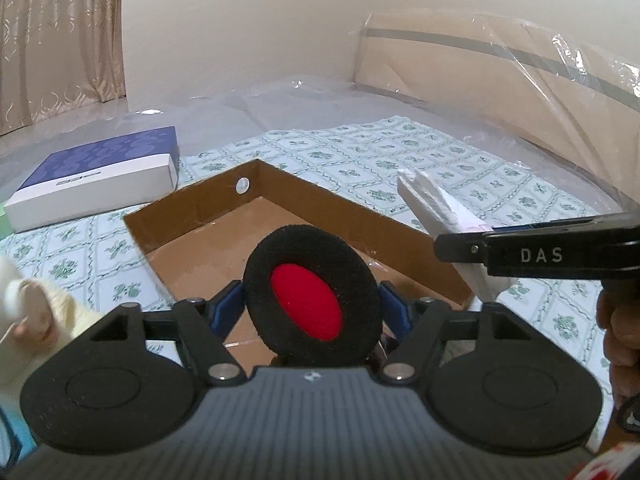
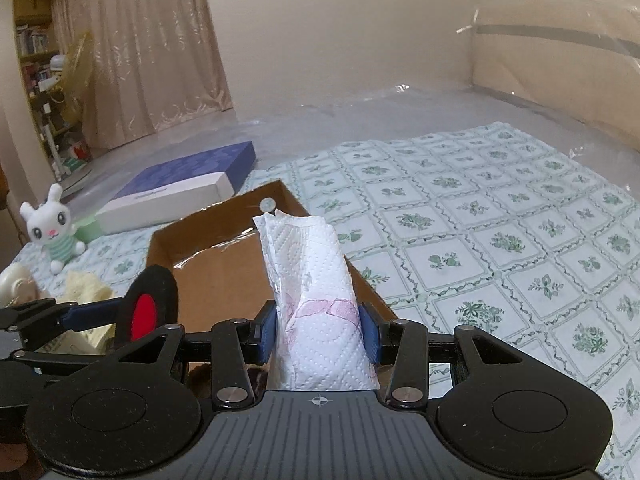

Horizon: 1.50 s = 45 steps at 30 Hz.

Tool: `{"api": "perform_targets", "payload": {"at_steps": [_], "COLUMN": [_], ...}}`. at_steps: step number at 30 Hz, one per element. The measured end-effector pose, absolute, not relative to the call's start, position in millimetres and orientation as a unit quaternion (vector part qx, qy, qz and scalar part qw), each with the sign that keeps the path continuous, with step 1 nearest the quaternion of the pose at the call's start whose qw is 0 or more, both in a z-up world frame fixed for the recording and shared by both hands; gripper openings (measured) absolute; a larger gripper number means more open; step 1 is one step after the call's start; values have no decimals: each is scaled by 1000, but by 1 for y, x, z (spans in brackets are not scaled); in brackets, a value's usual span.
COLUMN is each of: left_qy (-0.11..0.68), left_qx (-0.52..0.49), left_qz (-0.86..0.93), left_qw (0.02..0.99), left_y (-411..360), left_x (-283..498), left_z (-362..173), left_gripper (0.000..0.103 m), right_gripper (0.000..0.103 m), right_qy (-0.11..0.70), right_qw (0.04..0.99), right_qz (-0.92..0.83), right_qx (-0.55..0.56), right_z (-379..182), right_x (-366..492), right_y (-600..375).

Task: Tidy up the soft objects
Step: 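Carry the earmuff and white pad into the cardboard box and release both, then withdraw both open tools from the box toward the grey mask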

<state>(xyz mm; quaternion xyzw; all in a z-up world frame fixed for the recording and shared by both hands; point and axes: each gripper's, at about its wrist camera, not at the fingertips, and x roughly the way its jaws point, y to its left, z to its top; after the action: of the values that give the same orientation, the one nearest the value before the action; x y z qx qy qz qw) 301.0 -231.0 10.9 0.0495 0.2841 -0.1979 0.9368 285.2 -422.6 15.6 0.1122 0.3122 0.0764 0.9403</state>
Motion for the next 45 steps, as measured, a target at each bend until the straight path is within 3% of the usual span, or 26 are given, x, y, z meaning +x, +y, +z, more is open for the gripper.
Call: {"api": "perform_targets", "payload": {"at_steps": [17,19,21,23,45], "left_qy": [300,299,298,296,290], "left_qx": [30,28,28,30,19], "left_qz": [-181,-181,-181,-182,-155], "left_qw": [936,937,937,937,944], "left_y": [-203,-201,-200,-200,-134], "left_x": [261,258,254,251,157], "left_z": [-13,-13,-12,-11,10], "left_gripper": [79,79,79,79,79], "right_gripper": [44,54,70,75,75], "right_qy": [320,317,307,297,297], "right_qw": [935,934,936,938,936], "right_qz": [91,98,103,107,102], "right_qx": [126,129,138,143,160], "right_z": [-3,-3,-3,-2,21], "right_x": [297,300,301,299,167], "right_y": [-416,-413,-412,-411,-365]}}
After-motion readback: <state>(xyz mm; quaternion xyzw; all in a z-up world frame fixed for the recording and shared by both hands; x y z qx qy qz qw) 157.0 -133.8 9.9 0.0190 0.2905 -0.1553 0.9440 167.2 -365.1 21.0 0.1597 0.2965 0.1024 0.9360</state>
